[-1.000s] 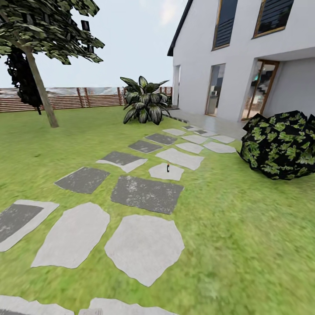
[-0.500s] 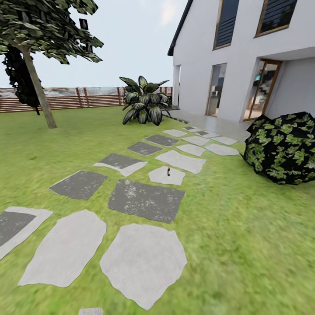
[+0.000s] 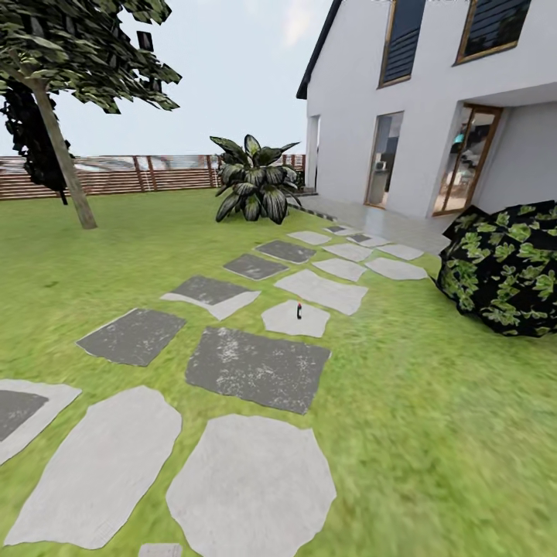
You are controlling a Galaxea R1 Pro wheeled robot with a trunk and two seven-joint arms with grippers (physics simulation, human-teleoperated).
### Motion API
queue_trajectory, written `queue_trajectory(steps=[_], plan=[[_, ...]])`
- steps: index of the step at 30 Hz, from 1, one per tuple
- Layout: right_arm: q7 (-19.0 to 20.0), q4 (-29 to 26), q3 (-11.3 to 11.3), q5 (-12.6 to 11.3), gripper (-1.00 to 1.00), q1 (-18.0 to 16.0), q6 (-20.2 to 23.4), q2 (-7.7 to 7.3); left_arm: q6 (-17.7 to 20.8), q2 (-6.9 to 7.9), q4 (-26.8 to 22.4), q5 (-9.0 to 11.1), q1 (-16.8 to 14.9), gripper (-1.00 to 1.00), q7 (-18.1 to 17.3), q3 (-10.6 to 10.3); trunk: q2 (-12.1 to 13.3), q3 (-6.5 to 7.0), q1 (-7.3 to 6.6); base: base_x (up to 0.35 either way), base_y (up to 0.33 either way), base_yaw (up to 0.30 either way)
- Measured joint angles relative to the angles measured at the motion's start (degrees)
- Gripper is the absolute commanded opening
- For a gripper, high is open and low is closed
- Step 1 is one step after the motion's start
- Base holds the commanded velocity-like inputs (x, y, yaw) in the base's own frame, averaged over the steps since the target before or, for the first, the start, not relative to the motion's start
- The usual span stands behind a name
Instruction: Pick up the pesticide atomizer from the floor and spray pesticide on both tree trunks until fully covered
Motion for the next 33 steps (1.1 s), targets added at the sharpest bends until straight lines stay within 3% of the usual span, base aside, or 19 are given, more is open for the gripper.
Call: queue_trajectory(steps=[27,33], plan=[[0.0,-0.03,-0.03,-0.08,1.0,0.0,0.0,0.02,0.0,0.34,0.0,0.08,0.0,1.0,0.24,0.01,0.0,0.0,0.0,0.339,0.0,0.0],[-0.13,-7.33,-0.25,-0.12,1.0,-0.02,-0.81,-0.39,-0.01,0.35,0.0,0.08,0.0,1.0,0.24,0.0,0.0,0.0,0.0,0.338,0.0,0.0]])
